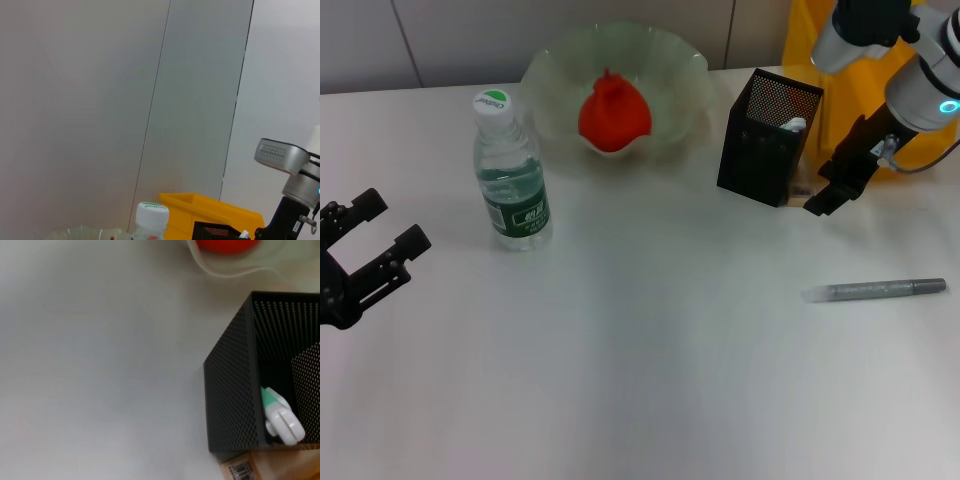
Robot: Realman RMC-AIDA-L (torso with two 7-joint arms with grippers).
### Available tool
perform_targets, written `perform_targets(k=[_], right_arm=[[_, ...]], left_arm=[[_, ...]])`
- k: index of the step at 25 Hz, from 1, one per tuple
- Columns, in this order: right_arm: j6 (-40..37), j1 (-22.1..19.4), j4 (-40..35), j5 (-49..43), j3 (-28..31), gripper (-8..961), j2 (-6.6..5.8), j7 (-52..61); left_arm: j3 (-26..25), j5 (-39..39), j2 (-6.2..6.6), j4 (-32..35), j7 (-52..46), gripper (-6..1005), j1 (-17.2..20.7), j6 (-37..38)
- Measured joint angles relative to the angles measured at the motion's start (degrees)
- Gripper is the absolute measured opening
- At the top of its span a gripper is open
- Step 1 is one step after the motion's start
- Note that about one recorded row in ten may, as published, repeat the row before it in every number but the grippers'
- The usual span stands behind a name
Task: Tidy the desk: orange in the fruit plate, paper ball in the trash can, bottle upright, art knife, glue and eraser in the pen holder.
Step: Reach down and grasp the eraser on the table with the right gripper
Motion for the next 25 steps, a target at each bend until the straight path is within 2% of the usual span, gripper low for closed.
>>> perform_targets(k=[3,15,25], right_arm=[[1.37,-0.26,0.26,-0.46,-0.06,568,0.39,-0.14],[4.83,-0.98,1.4,-0.23,0.45,566,0.6,-0.63],[6.19,-1.42,1.4,0.04,0.61,565,1.59,-0.66]], left_arm=[[0.0,0.0,0.0,0.0,-0.06,739,0.03,0.02],[0.0,0.0,-0.06,-0.06,0.16,739,0.17,0.02],[0.0,0.06,-0.09,-0.09,0.2,738,0.0,-0.24]])
